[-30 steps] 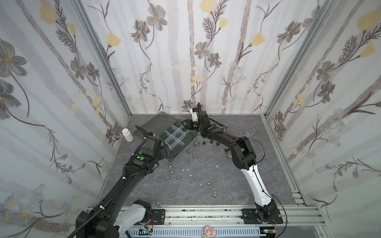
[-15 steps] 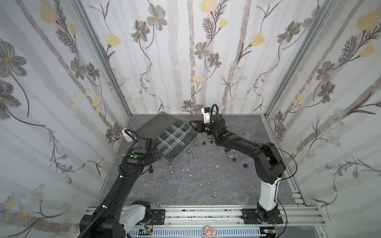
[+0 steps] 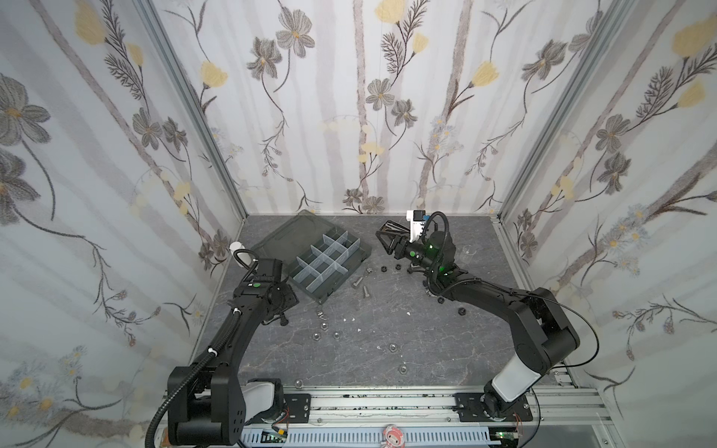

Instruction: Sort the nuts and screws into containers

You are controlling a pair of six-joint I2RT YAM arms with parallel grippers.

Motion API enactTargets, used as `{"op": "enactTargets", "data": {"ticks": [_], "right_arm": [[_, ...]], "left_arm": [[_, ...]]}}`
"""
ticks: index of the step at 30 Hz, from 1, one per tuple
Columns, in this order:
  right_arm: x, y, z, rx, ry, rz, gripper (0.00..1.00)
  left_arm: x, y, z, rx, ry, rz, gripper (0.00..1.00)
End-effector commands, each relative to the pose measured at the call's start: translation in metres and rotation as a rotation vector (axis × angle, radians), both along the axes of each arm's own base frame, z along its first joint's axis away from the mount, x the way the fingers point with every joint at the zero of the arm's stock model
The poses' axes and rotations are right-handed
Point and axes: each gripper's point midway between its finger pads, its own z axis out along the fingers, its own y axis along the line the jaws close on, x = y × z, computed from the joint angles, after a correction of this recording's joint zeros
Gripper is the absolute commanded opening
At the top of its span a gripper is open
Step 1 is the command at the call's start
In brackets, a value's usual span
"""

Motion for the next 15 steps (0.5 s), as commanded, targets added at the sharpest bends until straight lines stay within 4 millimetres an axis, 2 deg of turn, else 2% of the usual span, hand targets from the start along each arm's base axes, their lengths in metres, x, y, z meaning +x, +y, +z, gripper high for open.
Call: {"op": "enactTargets", "data": {"ticks": [1, 6, 15], "right_arm": [[-0.006, -0.009, 0.023, 0.103, -0.049, 0.023, 0.64], [-0.005, -0.025, 0.024, 0.167, -0.038, 0.029, 0.64], [-0.006, -0.033, 0.024, 0.259, -0.023, 0.073, 0.65]], "left_arm": [[0.006, 0.009, -0.009, 0.009, 0.015, 0.014, 0.60], [0.004, 0.010, -0.025, -0.017, 0.067, 0.032, 0.54], [0.003, 0.015, -0.055, 0.003, 0.151, 0.040, 0.48]]}}
